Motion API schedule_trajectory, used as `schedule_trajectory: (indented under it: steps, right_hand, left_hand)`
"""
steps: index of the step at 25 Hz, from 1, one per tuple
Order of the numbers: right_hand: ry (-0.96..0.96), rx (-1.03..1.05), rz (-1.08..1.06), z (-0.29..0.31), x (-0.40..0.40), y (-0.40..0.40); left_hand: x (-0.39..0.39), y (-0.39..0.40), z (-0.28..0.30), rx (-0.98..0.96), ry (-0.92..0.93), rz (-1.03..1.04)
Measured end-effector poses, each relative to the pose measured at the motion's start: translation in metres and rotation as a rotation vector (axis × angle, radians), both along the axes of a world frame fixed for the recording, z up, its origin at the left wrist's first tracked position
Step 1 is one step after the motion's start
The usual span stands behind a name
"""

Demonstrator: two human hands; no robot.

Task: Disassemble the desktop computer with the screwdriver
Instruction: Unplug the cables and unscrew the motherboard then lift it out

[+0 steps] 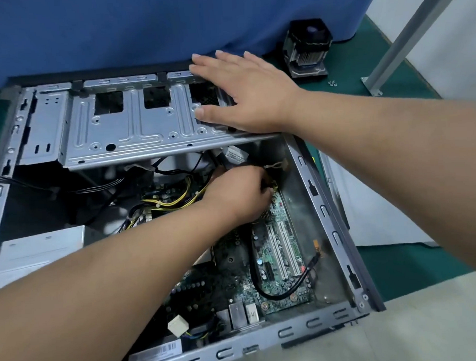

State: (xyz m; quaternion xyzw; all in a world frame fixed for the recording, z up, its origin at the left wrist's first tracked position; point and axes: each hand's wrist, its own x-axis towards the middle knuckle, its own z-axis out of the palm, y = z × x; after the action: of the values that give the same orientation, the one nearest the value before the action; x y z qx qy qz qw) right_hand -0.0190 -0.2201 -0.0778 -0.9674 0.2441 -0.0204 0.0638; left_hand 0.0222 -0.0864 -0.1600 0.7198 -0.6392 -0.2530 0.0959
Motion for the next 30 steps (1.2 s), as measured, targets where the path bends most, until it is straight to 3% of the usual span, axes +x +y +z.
schedule_trajectory:
  steps: [7,30]
  right_hand:
    - [0.005,-0.001,-0.004,-0.001,0.001,0.003]
    - [0.012,0.009,-0.011,0.002,-0.001,0.004]
  left_hand:
    - [-0.01,-0.006,-0.009,0.0,0.086,0.18]
    - [-0.005,-0.02,-0.002,0.05,0.183,0.176]
